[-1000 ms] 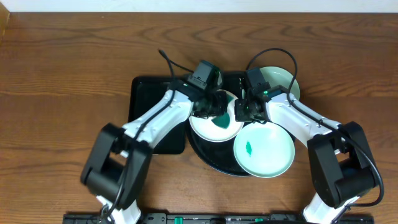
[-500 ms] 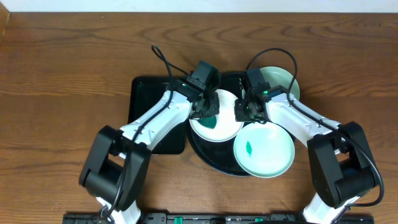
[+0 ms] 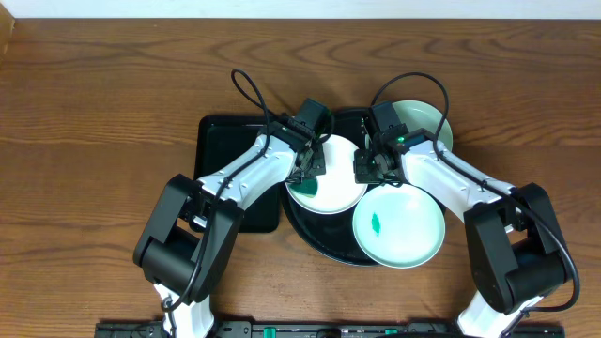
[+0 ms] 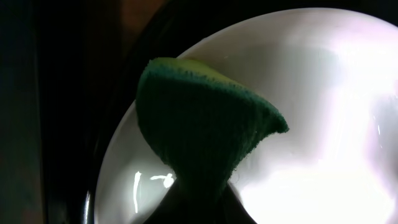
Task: Clean dirty plates on tray and stack at the side
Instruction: 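Lower the sponge onto the white plate and wipe its surface, then scrub the white plate with the sponge in circular strokes, left gripper, then continue wiping the white plate near the right gripper with the sponge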
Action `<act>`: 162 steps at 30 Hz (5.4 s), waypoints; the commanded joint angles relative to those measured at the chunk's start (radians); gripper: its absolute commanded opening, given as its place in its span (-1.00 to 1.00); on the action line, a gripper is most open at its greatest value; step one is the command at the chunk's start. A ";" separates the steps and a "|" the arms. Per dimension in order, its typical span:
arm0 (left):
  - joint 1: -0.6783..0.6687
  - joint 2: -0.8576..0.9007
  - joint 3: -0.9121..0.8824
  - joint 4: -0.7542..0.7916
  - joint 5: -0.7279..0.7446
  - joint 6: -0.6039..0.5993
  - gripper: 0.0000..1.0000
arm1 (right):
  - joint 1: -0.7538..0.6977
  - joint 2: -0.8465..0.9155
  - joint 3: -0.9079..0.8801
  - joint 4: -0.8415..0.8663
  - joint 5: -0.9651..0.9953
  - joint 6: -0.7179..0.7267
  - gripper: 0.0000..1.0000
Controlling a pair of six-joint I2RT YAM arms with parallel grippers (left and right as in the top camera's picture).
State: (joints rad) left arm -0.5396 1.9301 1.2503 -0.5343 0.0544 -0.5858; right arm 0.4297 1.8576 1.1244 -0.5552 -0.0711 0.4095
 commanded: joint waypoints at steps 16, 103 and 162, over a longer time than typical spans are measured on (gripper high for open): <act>-0.045 0.013 -0.024 0.003 -0.016 -0.029 -0.85 | 0.017 -0.003 -0.008 0.006 -0.062 -0.014 -0.98; 0.028 0.013 -0.024 0.111 0.457 -0.018 -0.83 | 0.017 -0.003 -0.008 0.007 -0.068 -0.014 -0.98; -0.023 0.012 0.172 -0.198 -0.119 0.088 -0.85 | 0.017 -0.003 -0.008 0.008 -0.068 -0.014 -0.98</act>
State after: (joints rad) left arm -0.5545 1.9301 1.4208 -0.7326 0.0196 -0.5190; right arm 0.4328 1.8580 1.1225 -0.5488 -0.1127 0.4095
